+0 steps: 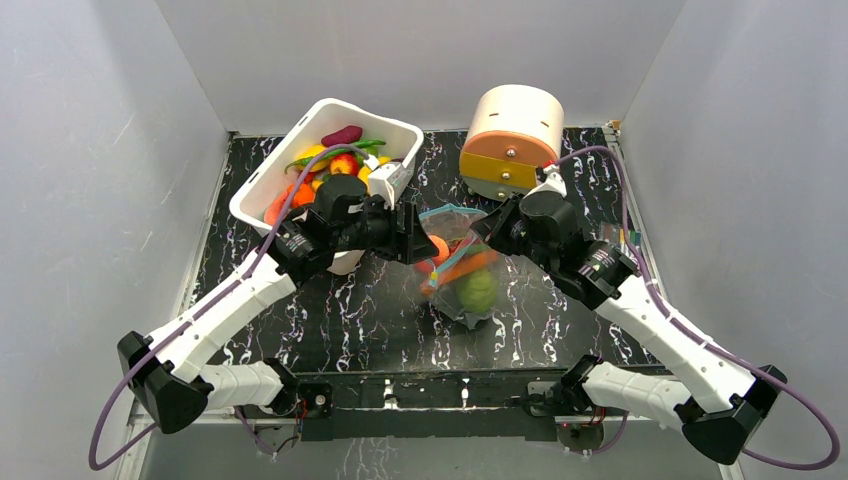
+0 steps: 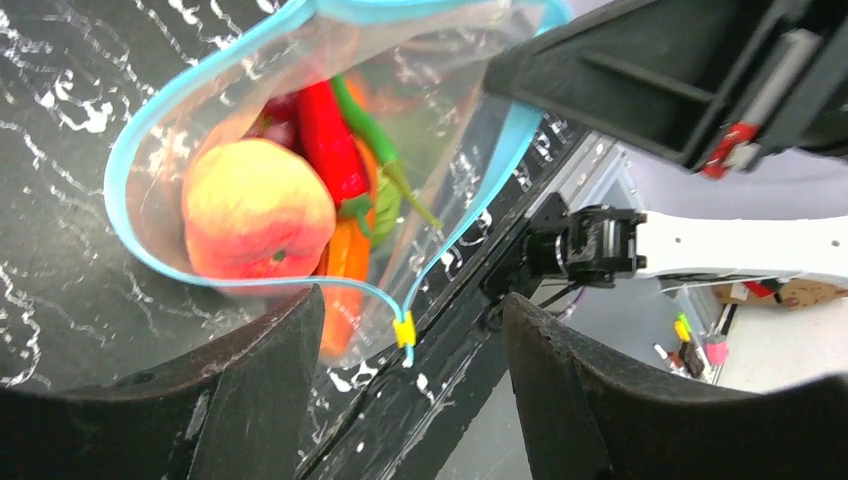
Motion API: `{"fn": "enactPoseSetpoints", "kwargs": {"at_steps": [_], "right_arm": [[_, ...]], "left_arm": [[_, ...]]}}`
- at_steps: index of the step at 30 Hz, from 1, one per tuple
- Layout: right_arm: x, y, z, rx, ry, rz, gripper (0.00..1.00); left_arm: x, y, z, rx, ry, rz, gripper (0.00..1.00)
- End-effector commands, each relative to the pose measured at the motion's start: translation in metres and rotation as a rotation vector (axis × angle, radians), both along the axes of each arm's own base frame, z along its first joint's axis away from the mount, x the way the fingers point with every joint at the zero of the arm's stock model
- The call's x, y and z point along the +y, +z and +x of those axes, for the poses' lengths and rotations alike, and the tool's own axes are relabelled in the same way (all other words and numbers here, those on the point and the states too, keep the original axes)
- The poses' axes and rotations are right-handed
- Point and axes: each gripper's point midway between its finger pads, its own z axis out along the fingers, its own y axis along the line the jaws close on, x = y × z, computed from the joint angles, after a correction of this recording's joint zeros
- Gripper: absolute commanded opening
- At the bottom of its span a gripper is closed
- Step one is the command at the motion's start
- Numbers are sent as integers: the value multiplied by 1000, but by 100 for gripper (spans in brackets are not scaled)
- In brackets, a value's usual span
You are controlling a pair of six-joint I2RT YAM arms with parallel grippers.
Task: Place the food in the zip-top bag and seal the zipper
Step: Pick up the fake fruit from the bin.
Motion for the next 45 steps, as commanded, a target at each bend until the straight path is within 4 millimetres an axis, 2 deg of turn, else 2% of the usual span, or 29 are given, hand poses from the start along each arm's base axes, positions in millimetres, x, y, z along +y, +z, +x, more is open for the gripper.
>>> {"fn": "enactPoseSetpoints", "kwargs": {"at_steps": [1, 7, 10, 12, 16, 19, 21, 24, 29, 34, 36, 40, 45], "right_arm": [[-5, 43, 6, -115, -52, 101, 0], [-7, 40, -1, -146, -12, 80, 0], [-10, 36, -5, -155, -4, 67, 0], [-12, 36, -8, -165, 6, 57, 0], [-17, 35, -12, -185, 20, 19, 0], [-19, 38, -16, -202, 39, 5, 0], [-17, 47, -19, -224, 70, 11, 0], [-15, 59, -20, -266, 111, -23, 0], [-18, 69, -21, -311, 122, -54, 0], [-20, 69, -24, -326, 130, -50, 0], [-20, 67, -25, -323, 135, -55, 0], [-20, 66, -25, -320, 136, -62, 0], [-19, 65, -23, -317, 131, -62, 0]], "left_arm": [[16, -15, -4, -3, 24, 80, 63], [35, -30, 11, -12, 136, 184, 61], [48, -30, 24, -47, 221, 236, 61], [46, -27, 29, -76, 199, 266, 61], [56, -32, 57, -100, 294, 388, 56], [51, -27, 74, -130, 312, 380, 55], [49, -19, 87, -151, 331, 376, 53], [57, -17, 111, -174, 372, 433, 51], [100, -17, 156, -150, 473, 468, 52], [153, -19, 190, -165, 606, 522, 62], [173, -27, 199, -153, 646, 546, 64], [214, -51, 214, -112, 727, 615, 76], [253, -77, 230, -78, 788, 641, 79]]}}
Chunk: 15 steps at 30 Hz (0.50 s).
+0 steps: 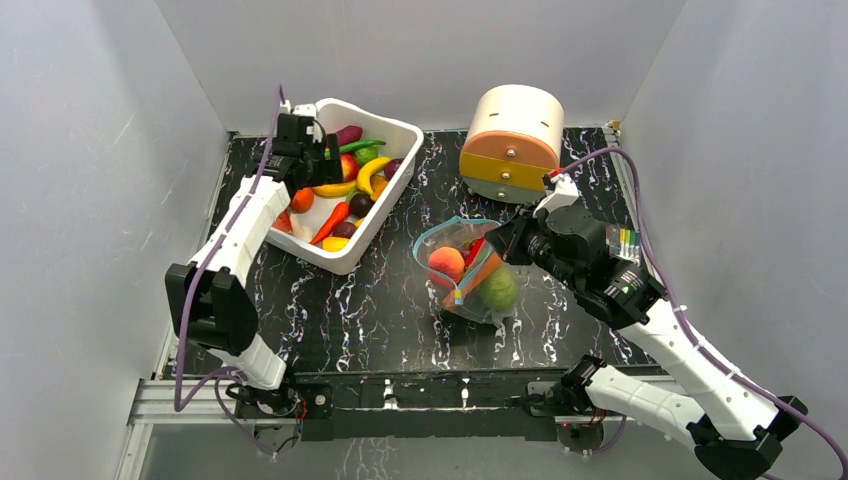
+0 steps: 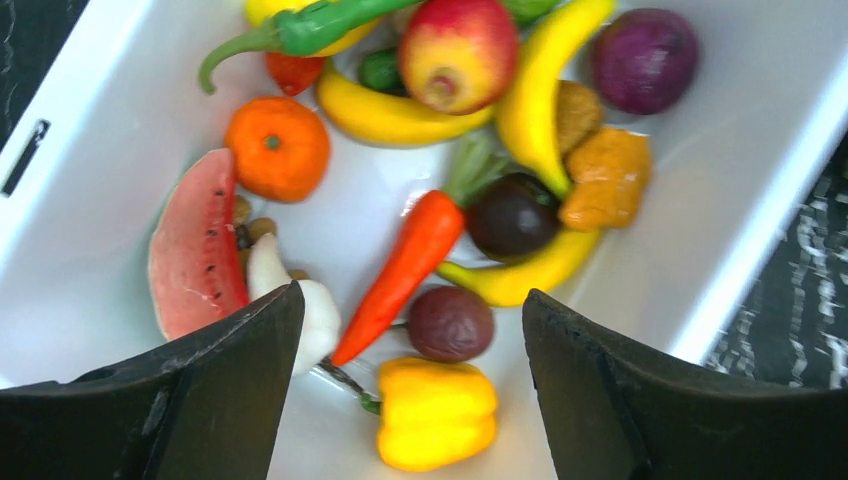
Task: Place the food in the zip-top bag and seal the zipper
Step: Pick up the fake fruit from the bin.
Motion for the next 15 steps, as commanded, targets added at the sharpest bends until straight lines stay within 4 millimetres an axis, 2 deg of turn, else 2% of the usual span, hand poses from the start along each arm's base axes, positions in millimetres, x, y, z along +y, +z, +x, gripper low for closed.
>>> {"fn": "enactPoseSetpoints", "kwargs": {"at_steps": [1, 4, 7, 15], "right_arm": [[4, 50, 5, -136, 2, 99, 0], [7, 46, 7, -134, 7, 105, 0], [9, 46, 8, -138, 9, 111, 0], [5, 47, 14, -154, -14, 74, 0]], "left_arm": [[39, -21, 15, 2, 62, 35, 78], [62, -48, 24, 54, 106, -14, 69], [74, -67, 34, 88, 128, -33, 65], [85, -91, 59, 96, 142, -39, 65]]}}
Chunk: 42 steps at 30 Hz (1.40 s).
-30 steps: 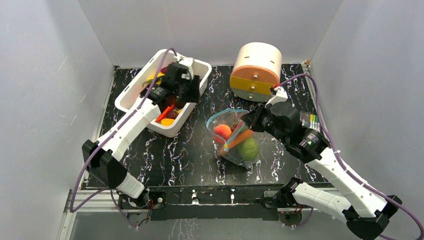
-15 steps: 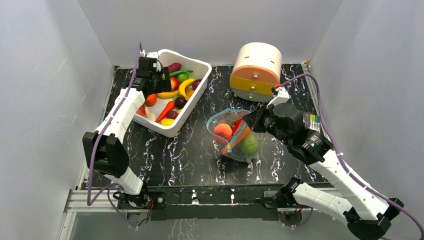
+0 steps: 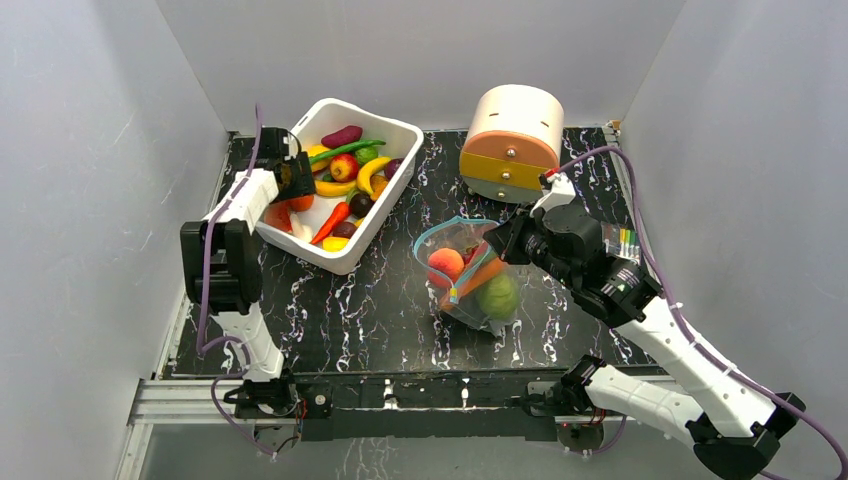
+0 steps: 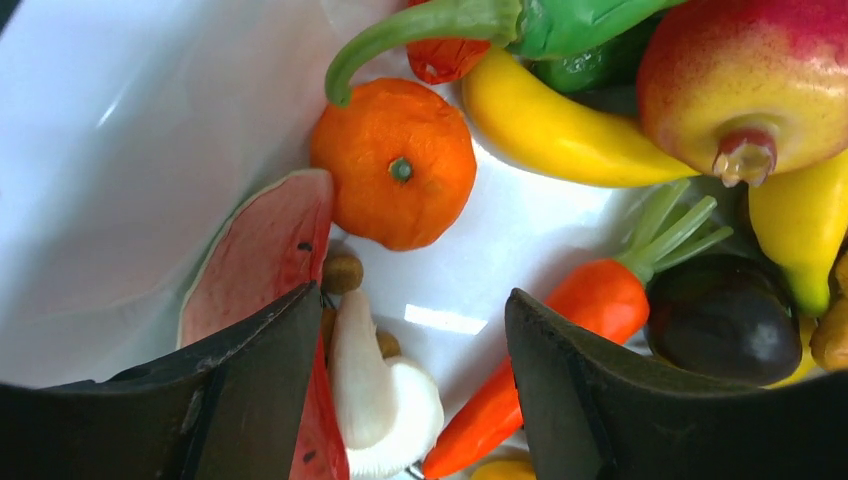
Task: Place the food in the zip-top bag and seal the zipper
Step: Pick up the fake fruit from the bin.
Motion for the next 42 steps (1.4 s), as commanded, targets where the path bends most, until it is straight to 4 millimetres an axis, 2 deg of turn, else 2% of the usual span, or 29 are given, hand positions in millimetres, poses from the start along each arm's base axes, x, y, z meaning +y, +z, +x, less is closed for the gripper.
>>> {"fn": "enactPoseSetpoints", "kwargs": {"at_steps": [1, 7, 20, 26, 38, 42], "right_arm": [[4, 50, 13, -155, -16, 83, 0], [5, 48, 14, -157, -14, 74, 0], [3, 50, 15, -164, -21, 64, 0], [3, 53, 16, -169, -23, 66, 0], [2, 54, 15, -172, -23, 70, 0], [2, 53, 14, -168, -22, 71, 0]], "left_arm": [[-1, 22, 27, -97, -19, -4, 65], [2, 10, 39, -90, -29, 16, 66], [13, -21, 47, -21, -19, 59, 70], [7, -24, 49, -18, -44, 37, 71], [11, -35, 45, 26, -32, 56, 73], [14, -37, 45, 40, -25, 73, 71]]}}
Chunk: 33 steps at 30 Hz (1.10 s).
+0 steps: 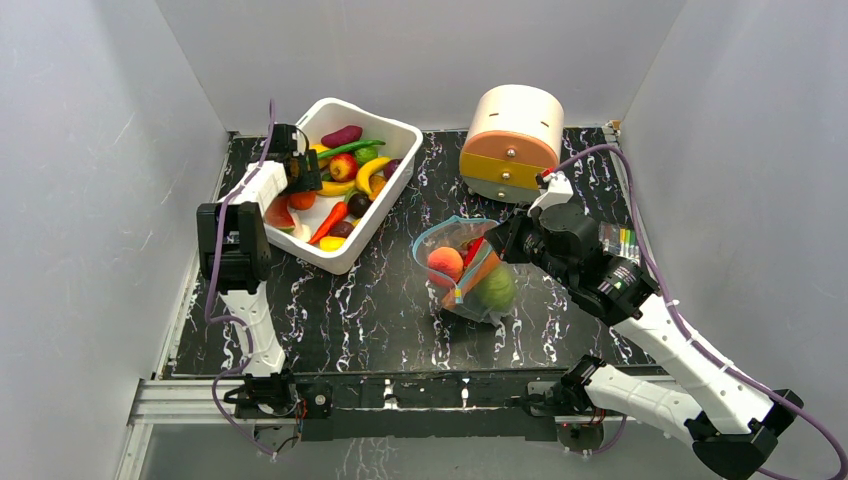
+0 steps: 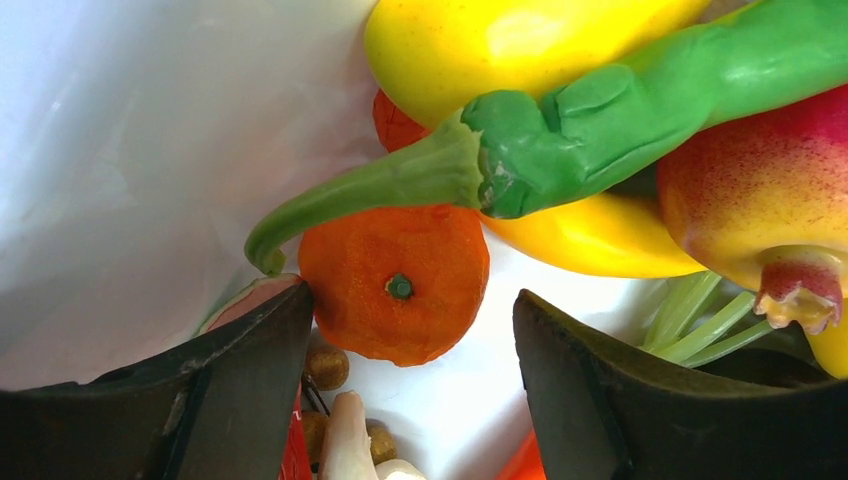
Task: Place the food in the zip-top bag and seal the zipper
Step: Pick up the fake fruit from the bin.
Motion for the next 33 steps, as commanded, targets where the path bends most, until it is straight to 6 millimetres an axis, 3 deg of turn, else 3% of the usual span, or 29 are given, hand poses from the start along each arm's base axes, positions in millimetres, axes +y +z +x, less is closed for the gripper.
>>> {"fn": "enactPoseSetpoints", "kwargs": {"at_steps": [1, 10, 15, 23, 33], "right_arm": [[4, 58, 9, -157, -12, 120, 0], [4, 61, 7, -160, -11, 131, 0], [3, 63, 6, -161, -11, 138, 0], [3, 64, 4, -151, -11, 154, 0], [-6, 48, 7, -115, -63, 105, 0]], "left_arm": [[11, -2, 1, 28, 22, 33, 70], [14, -6, -2, 60, 21, 52, 71], [11, -5, -2, 64, 7, 44, 61], [4, 16, -4, 32, -9, 15, 43], [-4, 46, -25, -9, -3, -30, 35]]}}
